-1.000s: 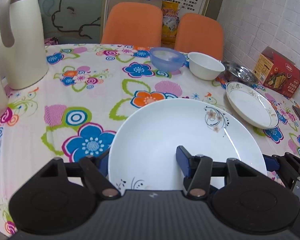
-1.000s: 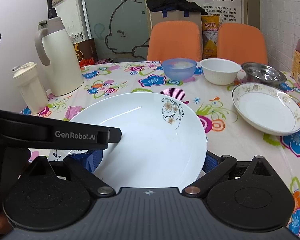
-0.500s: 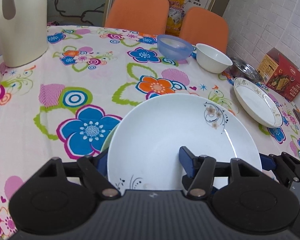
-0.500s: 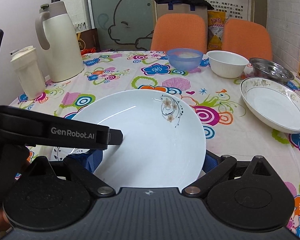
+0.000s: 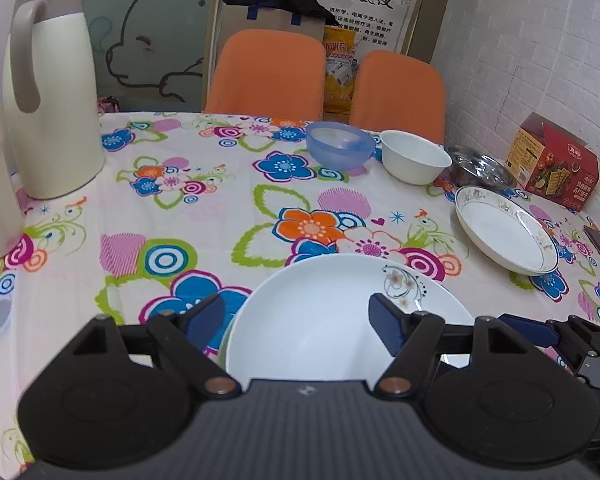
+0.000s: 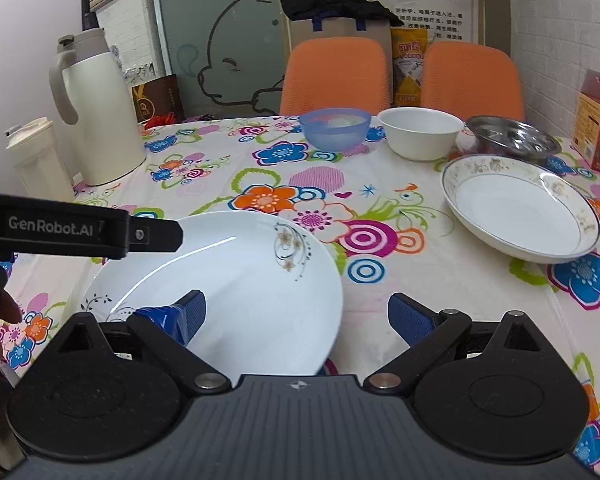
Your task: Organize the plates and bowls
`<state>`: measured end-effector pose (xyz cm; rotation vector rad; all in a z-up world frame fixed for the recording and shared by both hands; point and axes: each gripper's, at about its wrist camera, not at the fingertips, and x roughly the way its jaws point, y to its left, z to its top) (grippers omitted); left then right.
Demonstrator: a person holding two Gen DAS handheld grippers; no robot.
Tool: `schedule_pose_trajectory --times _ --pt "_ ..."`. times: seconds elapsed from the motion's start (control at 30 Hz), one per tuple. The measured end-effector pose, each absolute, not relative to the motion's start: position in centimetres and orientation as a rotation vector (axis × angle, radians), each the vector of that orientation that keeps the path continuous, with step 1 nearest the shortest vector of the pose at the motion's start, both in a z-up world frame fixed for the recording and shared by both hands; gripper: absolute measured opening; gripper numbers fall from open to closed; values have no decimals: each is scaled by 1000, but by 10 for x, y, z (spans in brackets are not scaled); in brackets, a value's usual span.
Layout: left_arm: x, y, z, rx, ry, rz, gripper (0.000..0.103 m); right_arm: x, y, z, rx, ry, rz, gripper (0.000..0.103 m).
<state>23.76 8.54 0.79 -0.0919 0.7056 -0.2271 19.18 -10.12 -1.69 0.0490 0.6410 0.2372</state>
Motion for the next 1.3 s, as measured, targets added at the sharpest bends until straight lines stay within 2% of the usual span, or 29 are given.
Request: schedule_pose_trajectory --times 0.33,0.8,1.03,1.3 --pt "237 33 13 -29 717 -299 72 169 -176 -24 243 650 127 86" --pt "260 -70 10 121 756 -396 72 166 -268 -23 343 594 17 86" --pt "292 -92 8 146 835 -436 73 198 -299 -16 306 572 -18 86" --pt "362 -115 9 69 901 -415 73 266 -303 -14 214 602 -35 86"
